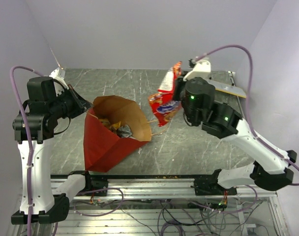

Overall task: Take the snacks out of the paper bag
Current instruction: Place the snack at the center of the board.

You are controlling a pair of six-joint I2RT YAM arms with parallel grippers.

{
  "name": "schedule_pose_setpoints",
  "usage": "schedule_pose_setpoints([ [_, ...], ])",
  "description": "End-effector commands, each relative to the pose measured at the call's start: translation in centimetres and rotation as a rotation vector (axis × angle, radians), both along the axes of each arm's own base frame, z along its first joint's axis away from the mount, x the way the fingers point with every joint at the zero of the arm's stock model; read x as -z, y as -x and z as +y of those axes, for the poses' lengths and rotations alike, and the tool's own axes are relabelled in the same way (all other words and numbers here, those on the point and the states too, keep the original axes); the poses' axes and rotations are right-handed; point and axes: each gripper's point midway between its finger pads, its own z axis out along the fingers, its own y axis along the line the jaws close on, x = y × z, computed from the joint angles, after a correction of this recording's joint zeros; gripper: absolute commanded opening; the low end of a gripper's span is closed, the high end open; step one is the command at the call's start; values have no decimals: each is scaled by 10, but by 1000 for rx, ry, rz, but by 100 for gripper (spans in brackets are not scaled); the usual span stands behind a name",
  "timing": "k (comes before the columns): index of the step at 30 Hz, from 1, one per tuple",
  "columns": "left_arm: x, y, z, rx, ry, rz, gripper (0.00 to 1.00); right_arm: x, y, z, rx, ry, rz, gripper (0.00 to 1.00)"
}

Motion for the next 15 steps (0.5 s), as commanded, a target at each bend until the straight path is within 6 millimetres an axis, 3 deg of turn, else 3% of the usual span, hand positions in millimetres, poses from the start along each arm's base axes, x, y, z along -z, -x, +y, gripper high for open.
schedule_pose_setpoints([
  [1, -14, 2, -2, 41, -24, -45, 7, -17, 14, -99, 341, 12, -61, 0],
  [4, -14, 2, -1, 32, -26, -41, 7, 13, 31, -135, 438, -9, -3, 0],
  [8, -15, 1, -8, 52, 19, -40, 7, 89, 60, -164, 525, -203, 164, 0],
  [10, -15, -1, -11, 59, 36, -40, 7, 126, 74, -173, 549, -234, 252, 0],
  [15, -15, -4, -13, 69, 46, -37, 7, 190, 92, -172, 566, -301, 400, 0],
])
